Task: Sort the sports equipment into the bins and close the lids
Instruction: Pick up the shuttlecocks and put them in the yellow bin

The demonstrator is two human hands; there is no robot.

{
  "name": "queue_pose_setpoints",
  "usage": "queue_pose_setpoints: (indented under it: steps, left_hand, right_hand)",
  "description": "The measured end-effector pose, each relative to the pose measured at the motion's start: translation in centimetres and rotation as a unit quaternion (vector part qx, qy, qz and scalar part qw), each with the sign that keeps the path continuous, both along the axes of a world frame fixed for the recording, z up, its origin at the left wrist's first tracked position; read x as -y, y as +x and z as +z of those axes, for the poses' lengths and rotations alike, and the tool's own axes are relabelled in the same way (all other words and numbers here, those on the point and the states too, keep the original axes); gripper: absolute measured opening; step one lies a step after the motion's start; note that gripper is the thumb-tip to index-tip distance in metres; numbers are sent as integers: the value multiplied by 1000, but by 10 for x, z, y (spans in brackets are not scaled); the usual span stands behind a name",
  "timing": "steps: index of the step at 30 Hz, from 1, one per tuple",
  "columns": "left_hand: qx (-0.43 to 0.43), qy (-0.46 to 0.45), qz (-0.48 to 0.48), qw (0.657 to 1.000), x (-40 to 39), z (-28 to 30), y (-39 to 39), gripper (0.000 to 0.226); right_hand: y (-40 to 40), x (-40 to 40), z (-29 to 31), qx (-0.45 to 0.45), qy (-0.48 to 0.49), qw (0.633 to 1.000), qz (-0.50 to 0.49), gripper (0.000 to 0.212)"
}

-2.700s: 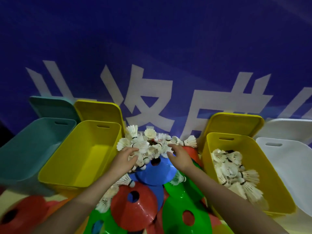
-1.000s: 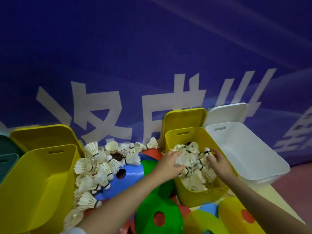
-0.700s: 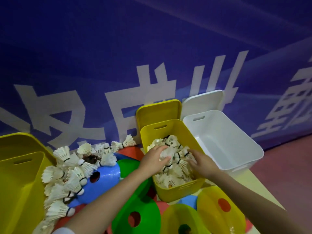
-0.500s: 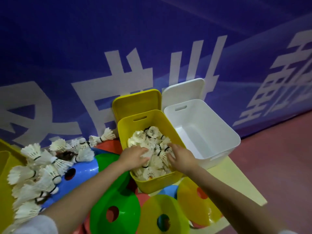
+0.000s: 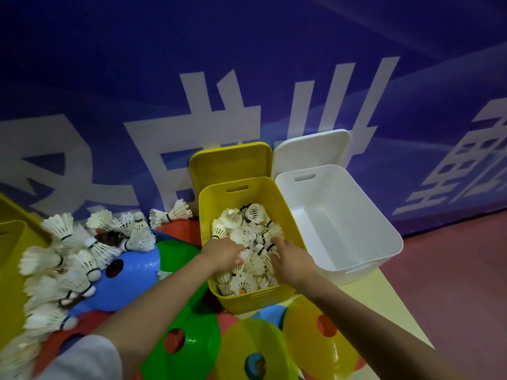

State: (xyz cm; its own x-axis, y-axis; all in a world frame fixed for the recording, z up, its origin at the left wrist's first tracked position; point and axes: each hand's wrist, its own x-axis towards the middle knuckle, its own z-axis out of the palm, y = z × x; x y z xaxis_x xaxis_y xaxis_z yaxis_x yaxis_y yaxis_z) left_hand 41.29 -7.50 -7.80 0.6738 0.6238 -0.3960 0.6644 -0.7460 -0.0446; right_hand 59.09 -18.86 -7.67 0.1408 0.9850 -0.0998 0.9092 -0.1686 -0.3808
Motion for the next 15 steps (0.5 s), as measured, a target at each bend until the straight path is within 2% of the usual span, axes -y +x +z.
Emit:
queue_pose_setpoints:
  steps: [3, 6, 8, 10, 12, 15]
  left_hand:
    - [24, 40, -21, 999, 3, -3, -1, 57]
    - [165, 92, 1, 982, 10, -1, -11, 61]
    - [270, 126, 56, 953, 17, 2, -19, 55]
    - [337, 139, 144, 920, 21, 2, -26, 52]
    - [372, 109, 230, 893, 19, 1, -29, 48]
    - [400, 89, 291, 864, 13, 3, -31, 50]
  right_hand:
    - [1, -15, 8, -66, -3, 997, -33, 46]
    - [1, -34, 16, -142, 14, 986, -82, 44]
    - [1, -47, 18, -168, 18, 980, -102, 45]
    - [2, -62, 16, -164, 16, 981, -101, 46]
    - [6, -78, 12, -144, 17, 986, -78, 44]
    - [11, -96, 2, -119, 27, 992, -40, 41]
